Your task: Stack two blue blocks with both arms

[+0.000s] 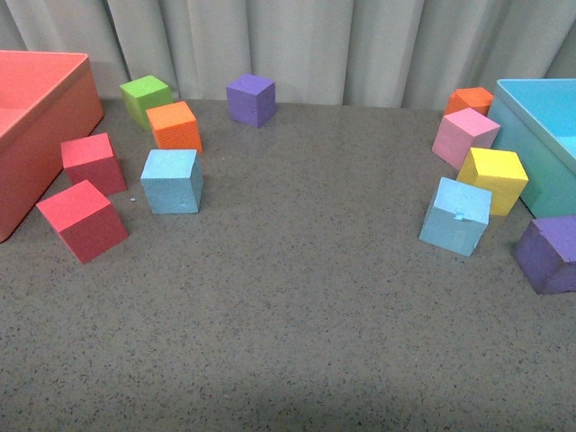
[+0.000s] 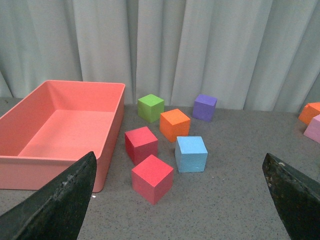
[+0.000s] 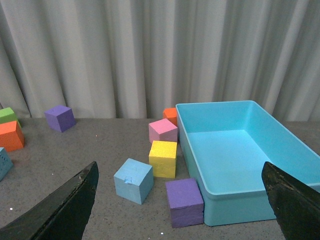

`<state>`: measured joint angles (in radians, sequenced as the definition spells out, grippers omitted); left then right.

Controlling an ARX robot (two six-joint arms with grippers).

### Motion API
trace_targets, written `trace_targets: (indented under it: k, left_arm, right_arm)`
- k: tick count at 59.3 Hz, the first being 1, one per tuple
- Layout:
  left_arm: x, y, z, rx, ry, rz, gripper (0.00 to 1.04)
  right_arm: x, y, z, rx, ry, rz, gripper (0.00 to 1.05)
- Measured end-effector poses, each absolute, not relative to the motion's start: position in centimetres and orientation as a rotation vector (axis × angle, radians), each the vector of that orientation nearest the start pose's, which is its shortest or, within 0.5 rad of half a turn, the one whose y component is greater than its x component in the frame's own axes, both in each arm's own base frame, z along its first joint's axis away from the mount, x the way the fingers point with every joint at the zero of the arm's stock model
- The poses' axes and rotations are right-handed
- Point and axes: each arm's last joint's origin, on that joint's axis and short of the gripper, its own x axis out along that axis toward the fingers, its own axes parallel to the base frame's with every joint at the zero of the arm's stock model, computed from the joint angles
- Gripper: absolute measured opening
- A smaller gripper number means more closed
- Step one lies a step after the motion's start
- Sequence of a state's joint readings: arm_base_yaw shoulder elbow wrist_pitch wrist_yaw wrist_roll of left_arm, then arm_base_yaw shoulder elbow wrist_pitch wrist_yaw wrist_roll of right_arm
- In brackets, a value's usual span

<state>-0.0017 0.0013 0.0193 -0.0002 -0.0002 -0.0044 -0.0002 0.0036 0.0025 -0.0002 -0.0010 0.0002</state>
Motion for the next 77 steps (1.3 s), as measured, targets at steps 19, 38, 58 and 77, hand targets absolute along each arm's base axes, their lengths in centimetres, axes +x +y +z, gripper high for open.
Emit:
trace_targets:
  k: [19, 38, 58, 77]
  left_arm:
    - [9.7, 0.0, 17.0, -0.004, -0.018, -0.002, 0.98]
    - [9.7, 0.0, 17.0, -0.004, -0.018, -0.001, 0.98]
    - [9.7, 0.0, 17.0, -0.004, -0.018, -0.001, 0.98]
    - [9.7, 0.0, 17.0, -0.004, -0.018, -0.001, 0.98]
  right_arm:
    - [9.8, 0.0, 16.4, 0.0, 0.001, 0.001, 0.95]
    - [13.2, -0.5, 17.8, -0.069, 0.181, -0.24, 0.95]
    - [27.4, 1.6, 16.3, 0.125, 0.562, -0.107, 0.95]
    - [35.6, 5.1, 12.9, 0.228, 0.831, -0.074, 0.95]
